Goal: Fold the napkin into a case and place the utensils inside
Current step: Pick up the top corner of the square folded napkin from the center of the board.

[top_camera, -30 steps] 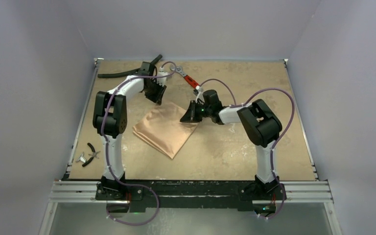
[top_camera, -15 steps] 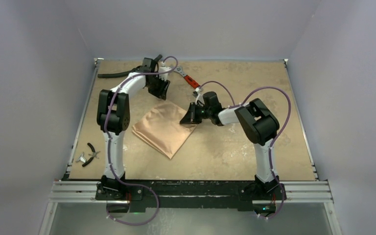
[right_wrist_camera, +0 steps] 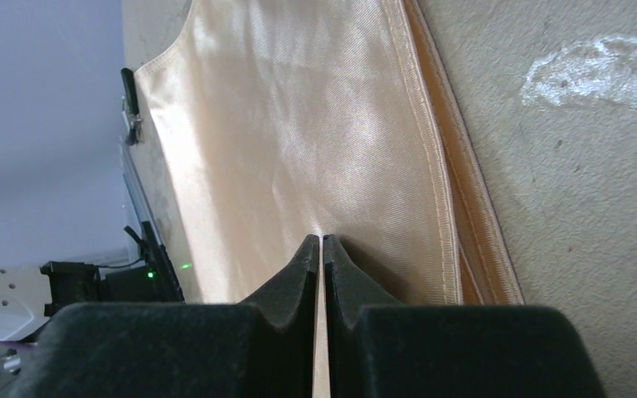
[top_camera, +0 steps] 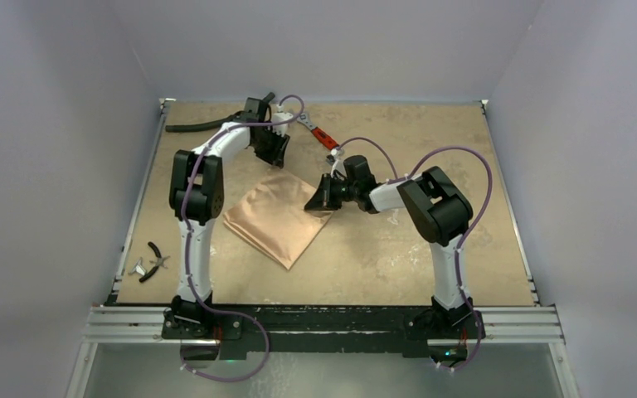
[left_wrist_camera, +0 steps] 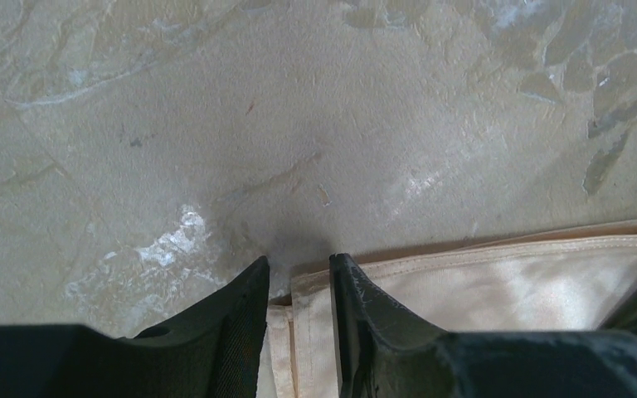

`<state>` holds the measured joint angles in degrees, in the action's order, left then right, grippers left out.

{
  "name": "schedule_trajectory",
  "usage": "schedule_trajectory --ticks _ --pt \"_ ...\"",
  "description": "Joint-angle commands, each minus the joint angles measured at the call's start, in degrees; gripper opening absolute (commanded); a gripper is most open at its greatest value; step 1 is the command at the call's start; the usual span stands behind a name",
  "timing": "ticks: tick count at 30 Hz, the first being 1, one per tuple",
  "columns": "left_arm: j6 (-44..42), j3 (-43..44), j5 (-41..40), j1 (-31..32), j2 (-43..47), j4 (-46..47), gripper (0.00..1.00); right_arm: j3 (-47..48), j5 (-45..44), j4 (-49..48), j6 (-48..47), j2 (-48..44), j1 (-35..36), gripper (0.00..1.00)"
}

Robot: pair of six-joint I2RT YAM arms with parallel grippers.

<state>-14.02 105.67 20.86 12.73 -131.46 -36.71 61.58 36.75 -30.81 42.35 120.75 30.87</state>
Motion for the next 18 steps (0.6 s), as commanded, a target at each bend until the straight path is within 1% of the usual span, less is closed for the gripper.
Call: schedule_trajectory --ticks 1,8,11,18 --pt "0.4 2.1 0.8 0.3 -1.6 1.1 0.3 -1.3 -0.5 2.4 -2.0 1.2 0.7 0.07" --pt "0.6 1.0 2.6 0.4 0.0 0.9 0.17 -1.5 -0.5 2.8 -2.0 1.2 0.7 0.06" --pt "0.2 -0.9 2.6 0.5 1.6 0.9 0.17 -1.3 -0.4 3.5 -2.1 1.3 0.7 0.06" --pt "-1.3 -3.8 1.7 0.5 5.0 0.6 0.19 -0.8 -0.9 4.5 -2.7 1.6 0.7 0.06"
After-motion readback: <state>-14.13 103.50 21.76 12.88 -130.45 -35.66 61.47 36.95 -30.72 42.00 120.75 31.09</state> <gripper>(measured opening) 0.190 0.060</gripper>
